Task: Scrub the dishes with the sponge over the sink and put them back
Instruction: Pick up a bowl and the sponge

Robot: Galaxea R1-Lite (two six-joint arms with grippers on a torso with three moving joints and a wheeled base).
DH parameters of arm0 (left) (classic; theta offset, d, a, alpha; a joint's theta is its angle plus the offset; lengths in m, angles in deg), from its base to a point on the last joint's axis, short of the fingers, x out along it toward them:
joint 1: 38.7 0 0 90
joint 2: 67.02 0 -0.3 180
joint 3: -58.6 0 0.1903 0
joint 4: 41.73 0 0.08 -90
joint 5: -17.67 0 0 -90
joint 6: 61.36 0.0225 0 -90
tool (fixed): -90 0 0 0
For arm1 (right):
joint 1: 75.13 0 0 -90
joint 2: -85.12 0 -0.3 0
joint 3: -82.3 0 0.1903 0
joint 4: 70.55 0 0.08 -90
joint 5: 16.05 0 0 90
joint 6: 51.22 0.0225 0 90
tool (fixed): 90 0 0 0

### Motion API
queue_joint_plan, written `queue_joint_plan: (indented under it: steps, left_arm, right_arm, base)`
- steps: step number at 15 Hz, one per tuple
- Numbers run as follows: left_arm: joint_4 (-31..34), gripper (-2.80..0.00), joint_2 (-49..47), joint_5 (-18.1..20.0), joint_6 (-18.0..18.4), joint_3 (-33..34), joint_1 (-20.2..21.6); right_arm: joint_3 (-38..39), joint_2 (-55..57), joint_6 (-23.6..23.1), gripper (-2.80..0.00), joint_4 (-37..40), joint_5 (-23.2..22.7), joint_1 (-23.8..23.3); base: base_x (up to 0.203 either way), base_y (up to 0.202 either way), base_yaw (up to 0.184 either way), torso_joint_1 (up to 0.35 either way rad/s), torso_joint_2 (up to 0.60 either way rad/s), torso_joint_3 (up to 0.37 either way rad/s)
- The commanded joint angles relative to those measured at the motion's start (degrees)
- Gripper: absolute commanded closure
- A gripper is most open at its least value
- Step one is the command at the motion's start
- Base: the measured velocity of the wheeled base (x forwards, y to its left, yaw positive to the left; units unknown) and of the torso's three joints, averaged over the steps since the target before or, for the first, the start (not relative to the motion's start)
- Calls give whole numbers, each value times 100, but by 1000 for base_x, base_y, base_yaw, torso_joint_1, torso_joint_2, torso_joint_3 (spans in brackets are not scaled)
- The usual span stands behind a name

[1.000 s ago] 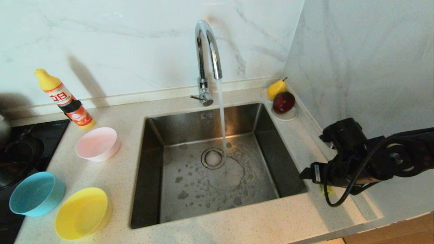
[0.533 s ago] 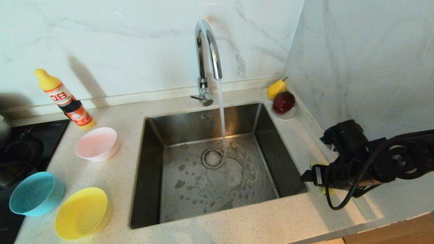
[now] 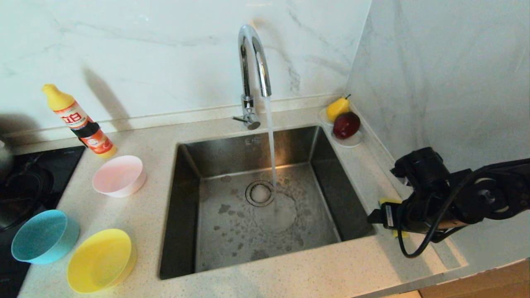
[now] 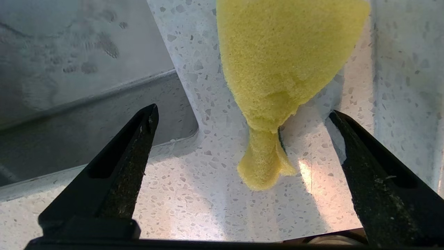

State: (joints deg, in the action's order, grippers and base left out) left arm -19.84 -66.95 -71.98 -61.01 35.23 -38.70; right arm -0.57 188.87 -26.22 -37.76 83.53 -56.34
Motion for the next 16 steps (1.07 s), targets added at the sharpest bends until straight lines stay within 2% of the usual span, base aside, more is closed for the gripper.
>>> queue_joint_plan:
  steps: [1, 10, 11, 16]
  left_arm:
    - [-2, 0, -7, 0, 0, 105, 0]
    - [-2, 0, -7, 0, 0, 105, 0]
    - [-2, 0, -7, 0, 0, 105, 0]
    - [-2, 0, -7, 0, 0, 105, 0]
  right_arm:
    - [-10, 57, 5, -280, -2, 4, 11]
    - [0, -3, 22, -280, 33, 9, 5]
    - [8, -16, 18, 0, 33, 9, 7]
    - [18, -29, 17, 0, 33, 9, 18]
  base:
    - [0, 0, 0, 0, 0, 0]
    - [0, 0, 0, 0, 0, 0]
    - [0, 0, 0, 0, 0, 0]
    - [0, 0, 0, 0, 0, 0]
